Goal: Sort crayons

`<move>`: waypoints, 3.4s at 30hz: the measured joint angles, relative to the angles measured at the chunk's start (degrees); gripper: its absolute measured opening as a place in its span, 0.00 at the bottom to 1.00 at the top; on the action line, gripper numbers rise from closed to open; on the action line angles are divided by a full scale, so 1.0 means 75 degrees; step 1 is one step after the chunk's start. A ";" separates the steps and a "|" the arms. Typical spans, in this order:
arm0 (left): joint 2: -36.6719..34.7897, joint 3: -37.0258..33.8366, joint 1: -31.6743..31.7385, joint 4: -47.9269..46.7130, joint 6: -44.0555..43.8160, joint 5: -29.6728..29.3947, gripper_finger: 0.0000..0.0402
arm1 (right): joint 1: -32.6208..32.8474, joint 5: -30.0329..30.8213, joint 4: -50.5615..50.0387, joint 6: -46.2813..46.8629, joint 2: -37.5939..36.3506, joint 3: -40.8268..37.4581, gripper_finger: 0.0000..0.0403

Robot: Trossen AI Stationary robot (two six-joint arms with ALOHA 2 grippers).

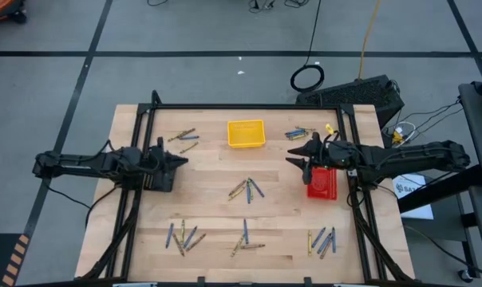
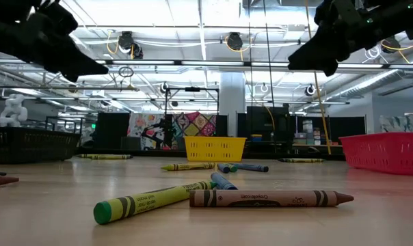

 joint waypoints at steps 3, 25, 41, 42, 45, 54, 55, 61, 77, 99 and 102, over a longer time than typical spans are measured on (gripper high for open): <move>0.0008 -0.0003 0.0003 0.0307 -0.0003 -0.0867 0.05 | -0.0002 0.0023 0.0001 0.0019 0.0113 0.0000 0.32; 0.0012 -0.0006 0.0003 0.1001 -0.0401 -0.1608 0.05 | 0.0131 0.0420 0.0718 0.2083 0.2232 -0.0006 0.32; 0.0500 -0.0009 0.0003 0.0977 -0.0189 -0.1696 0.05 | 0.0732 0.0411 0.1890 0.3986 0.3565 -0.0006 0.32; 0.0500 -0.0009 0.0003 0.0975 -0.0203 -0.1544 0.05 | 0.0770 0.0414 0.2120 0.3994 0.3659 -0.0003 0.32; 0.0500 -0.0009 0.0000 0.0974 -0.0207 -0.1344 0.05 | 0.0853 0.0418 0.2544 0.4120 0.3899 -0.0003 0.32; 0.0500 -0.0009 0.0002 0.0789 -0.0207 -0.1330 0.05 | 0.0960 0.0193 0.1081 0.4191 0.4915 0.1228 0.32; 0.0500 -0.0009 0.0001 0.0750 -0.0209 -0.1330 0.05 | 0.0960 0.0097 0.0974 0.4065 0.5027 0.1410 0.32; 0.0500 -0.0009 0.0003 0.0629 -0.0405 -0.1327 0.05 | 0.0986 0.0035 -0.0039 0.4266 0.5465 0.2185 0.32; 0.0500 -0.0009 0.0002 0.0510 -0.0408 -0.1207 0.05 | 0.1029 -0.0770 -0.0568 0.5040 0.6042 0.2273 0.32; 0.0497 -0.0009 0.0003 0.0521 -0.0408 -0.1210 0.05 | 0.1033 -0.1317 -0.0147 0.4579 0.7544 0.3004 0.32; 0.0500 -0.0009 0.0000 0.0507 -0.0408 -0.1210 0.05 | 0.1038 -0.1140 -0.0983 0.4557 0.7690 0.3365 0.32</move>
